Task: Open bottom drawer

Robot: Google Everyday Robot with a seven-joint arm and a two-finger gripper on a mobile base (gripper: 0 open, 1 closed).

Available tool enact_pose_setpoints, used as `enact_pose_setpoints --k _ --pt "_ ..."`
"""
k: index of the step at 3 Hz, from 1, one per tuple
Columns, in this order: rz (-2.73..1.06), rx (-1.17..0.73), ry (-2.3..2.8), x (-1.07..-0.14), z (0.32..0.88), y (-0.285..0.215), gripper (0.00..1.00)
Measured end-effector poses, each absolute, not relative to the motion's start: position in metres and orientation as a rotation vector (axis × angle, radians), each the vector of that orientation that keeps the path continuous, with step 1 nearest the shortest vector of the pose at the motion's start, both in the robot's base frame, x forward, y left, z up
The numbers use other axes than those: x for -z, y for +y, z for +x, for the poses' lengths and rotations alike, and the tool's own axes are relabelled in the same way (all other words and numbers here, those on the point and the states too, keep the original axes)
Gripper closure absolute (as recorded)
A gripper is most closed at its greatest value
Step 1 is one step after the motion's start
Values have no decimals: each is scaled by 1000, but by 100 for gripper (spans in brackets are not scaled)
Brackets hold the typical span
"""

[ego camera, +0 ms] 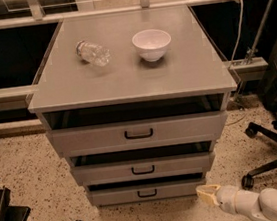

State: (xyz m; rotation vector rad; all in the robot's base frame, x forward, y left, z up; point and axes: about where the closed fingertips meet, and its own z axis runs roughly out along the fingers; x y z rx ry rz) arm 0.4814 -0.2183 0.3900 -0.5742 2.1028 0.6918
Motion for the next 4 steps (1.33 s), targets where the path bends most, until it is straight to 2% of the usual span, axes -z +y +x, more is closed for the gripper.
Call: enact_pose_setpoints --k 1,2,4 --pt "-496 -763 2076 -342 495 -235 100" --pt "-473 -757 2069 -336 503 -242 100" --pt "-438 -861 2026 -267 512 -218 100"
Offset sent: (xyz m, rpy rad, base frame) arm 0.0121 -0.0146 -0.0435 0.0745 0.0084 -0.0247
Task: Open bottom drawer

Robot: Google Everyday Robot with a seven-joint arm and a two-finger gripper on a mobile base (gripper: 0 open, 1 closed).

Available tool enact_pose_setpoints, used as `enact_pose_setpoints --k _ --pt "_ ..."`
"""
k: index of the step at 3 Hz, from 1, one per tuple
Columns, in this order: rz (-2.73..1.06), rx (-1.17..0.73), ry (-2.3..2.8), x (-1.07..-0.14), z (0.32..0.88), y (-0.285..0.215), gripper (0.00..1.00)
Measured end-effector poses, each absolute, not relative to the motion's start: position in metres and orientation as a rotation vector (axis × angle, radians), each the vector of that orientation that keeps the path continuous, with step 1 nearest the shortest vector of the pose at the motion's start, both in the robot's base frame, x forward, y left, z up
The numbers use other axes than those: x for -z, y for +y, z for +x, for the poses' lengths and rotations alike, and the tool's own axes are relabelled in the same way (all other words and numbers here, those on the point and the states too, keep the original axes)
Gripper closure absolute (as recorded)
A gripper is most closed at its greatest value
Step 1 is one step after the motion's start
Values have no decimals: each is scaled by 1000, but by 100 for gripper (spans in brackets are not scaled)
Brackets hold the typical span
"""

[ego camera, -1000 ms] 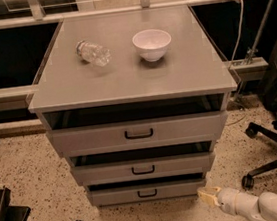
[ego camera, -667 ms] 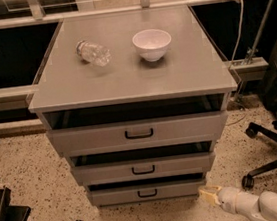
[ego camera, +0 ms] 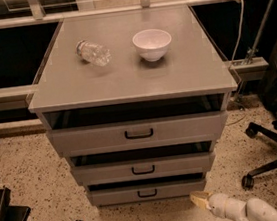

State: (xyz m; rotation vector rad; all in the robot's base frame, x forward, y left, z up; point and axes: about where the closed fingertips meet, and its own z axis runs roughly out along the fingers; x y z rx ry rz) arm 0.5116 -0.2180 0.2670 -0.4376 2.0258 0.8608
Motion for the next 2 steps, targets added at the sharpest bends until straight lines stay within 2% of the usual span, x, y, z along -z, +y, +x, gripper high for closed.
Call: enact_pose_setpoints --k 1,2 --pt "-493 -858 1960 -244 543 -206 100" --pt "-484 -832 1957 -242 553 -217 100"
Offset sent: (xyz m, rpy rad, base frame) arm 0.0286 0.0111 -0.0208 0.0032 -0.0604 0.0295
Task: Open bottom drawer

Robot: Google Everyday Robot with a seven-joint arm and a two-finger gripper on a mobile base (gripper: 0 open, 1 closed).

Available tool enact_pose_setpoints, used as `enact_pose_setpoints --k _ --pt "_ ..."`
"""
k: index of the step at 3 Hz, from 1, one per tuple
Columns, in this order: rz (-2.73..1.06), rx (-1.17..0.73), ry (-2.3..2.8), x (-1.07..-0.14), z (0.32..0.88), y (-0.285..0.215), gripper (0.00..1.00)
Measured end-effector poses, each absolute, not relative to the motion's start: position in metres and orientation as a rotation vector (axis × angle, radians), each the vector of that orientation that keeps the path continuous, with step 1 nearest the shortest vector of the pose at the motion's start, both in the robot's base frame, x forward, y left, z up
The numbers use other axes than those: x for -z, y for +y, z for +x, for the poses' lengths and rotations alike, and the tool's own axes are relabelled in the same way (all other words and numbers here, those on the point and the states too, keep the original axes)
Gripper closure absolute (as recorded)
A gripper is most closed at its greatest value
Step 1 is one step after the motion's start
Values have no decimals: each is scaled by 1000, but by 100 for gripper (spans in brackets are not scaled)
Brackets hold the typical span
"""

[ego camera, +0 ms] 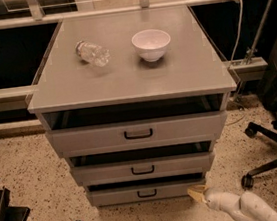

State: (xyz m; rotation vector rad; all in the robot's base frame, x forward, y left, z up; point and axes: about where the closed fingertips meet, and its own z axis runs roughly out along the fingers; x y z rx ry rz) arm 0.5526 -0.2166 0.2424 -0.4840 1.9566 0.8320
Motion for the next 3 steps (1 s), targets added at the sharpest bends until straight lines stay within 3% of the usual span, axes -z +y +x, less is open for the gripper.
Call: enact_pose_setpoints --k 1,3 --pt "-474 -841 1956 -238 552 -210 100" --pt "-447 -749 1911 -221 602 -196 100"
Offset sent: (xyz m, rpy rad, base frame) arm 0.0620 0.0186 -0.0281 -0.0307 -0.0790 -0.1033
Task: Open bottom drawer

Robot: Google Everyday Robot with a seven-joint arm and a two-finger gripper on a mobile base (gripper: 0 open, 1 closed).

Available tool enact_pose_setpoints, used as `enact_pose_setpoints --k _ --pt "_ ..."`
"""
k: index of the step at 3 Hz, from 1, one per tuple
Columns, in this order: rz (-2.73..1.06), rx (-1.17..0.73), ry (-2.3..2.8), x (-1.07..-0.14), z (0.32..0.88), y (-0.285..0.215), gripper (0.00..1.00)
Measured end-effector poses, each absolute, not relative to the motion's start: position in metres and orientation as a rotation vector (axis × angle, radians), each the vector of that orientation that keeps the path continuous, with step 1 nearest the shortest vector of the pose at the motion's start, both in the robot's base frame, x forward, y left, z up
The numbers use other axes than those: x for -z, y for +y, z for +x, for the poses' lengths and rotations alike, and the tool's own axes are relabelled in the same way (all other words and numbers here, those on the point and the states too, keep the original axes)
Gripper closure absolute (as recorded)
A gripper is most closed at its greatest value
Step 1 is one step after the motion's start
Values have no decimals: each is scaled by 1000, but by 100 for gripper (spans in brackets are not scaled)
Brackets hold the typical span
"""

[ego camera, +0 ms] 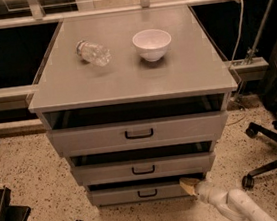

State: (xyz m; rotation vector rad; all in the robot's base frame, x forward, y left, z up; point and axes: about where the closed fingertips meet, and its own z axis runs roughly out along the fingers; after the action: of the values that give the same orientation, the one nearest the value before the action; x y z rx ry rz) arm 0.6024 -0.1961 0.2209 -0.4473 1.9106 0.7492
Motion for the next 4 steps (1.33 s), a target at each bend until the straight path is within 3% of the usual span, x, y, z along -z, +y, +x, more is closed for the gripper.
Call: enact_pose_setpoints --k 2,4 --pt "-414 -683 1889 -211 640 -199 100" --pt "-395 -687 1907 -210 643 -198 100"
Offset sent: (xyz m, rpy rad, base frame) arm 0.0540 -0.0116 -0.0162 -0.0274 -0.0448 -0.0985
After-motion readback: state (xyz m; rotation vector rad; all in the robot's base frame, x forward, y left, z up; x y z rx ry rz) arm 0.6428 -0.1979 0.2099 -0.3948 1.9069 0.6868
